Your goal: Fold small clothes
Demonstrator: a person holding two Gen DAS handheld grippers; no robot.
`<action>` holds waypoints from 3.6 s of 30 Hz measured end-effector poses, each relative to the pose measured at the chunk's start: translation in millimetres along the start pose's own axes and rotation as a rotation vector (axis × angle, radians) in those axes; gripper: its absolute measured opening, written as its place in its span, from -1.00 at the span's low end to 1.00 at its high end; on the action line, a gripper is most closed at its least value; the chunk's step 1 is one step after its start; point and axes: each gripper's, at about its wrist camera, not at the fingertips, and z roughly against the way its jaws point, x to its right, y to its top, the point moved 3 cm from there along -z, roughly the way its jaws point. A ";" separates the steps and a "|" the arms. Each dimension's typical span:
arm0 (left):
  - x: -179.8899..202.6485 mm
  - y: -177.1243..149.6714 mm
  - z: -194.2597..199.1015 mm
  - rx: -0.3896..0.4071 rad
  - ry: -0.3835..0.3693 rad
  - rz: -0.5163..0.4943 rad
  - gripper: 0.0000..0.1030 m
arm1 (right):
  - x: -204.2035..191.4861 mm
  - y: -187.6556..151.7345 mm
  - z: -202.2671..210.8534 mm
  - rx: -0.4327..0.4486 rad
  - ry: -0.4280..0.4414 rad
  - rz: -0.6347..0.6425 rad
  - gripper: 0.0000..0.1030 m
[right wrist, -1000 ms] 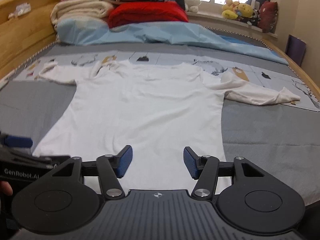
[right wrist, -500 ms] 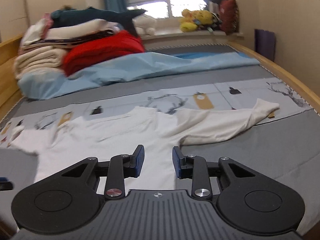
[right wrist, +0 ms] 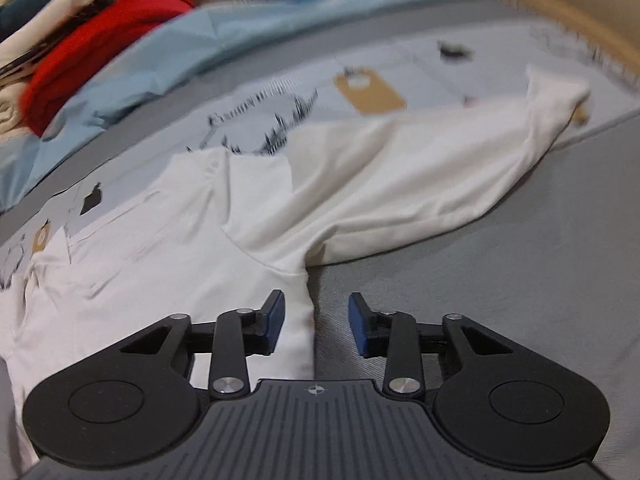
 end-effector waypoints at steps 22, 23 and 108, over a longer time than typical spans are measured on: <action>-9.2 52.7 -68.4 0.215 -0.016 0.074 -0.85 | 20.4 58.6 -69.3 0.170 -0.004 -0.226 -0.86; -6.6 54.8 -69.6 0.221 -0.016 0.074 -0.85 | 23.4 62.1 -70.9 0.176 -0.004 -0.240 -0.86; 46.2 -160.3 28.7 -0.316 0.022 -0.586 -0.68 | 32.0 -157.7 126.9 -0.291 -0.062 0.638 -0.64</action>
